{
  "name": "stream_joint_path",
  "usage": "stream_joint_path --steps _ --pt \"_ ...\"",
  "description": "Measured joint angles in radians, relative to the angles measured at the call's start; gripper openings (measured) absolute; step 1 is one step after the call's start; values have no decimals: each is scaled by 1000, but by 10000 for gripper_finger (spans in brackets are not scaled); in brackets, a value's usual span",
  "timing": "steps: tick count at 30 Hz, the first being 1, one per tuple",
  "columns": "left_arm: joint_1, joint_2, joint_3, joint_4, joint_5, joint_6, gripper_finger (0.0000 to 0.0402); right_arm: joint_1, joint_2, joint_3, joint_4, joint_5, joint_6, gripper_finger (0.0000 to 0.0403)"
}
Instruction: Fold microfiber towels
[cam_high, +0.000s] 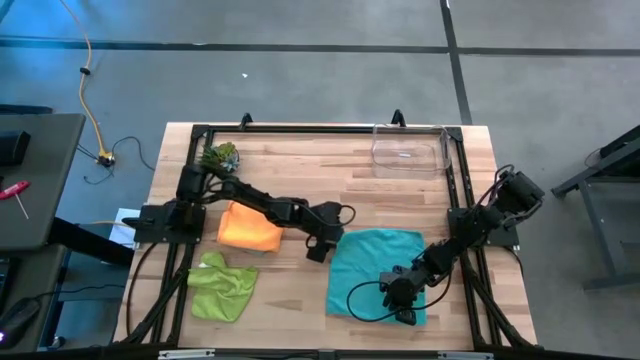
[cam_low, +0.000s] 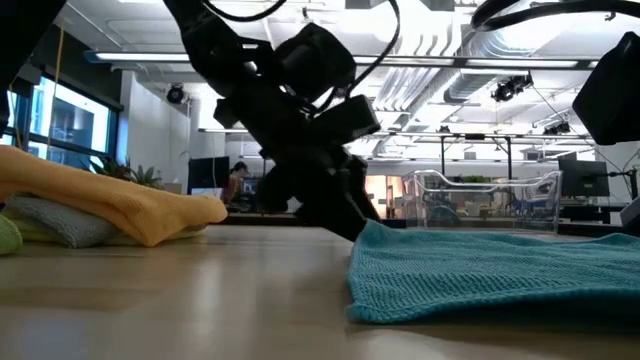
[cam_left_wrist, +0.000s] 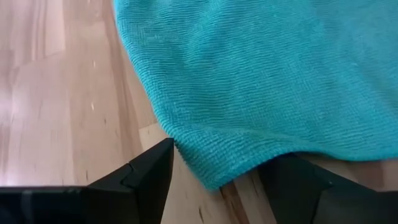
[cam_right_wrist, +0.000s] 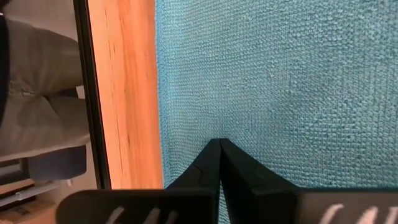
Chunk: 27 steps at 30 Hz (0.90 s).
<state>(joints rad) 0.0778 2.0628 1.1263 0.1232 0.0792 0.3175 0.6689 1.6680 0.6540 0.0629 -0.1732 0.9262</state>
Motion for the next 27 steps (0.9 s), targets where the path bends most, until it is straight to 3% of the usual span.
stream_joint_path --steps 4,6,16,22,27 --pt "9 5 2 -1 -5 3 209 0 1 0 10 6 13 0" --pt "7 6 2 10 -60 23 192 0 1 0 10 8 16 0" --pt "31 7 1 -2 -248 63 10 0 1 0 12 8 16 0" --pt "48 3 -2 -2 -503 153 27 4 2 0 11 -8 -7 0" --pt "68 -9 -1 -50 -526 162 21 6 2 0 11 -8 -8 0"
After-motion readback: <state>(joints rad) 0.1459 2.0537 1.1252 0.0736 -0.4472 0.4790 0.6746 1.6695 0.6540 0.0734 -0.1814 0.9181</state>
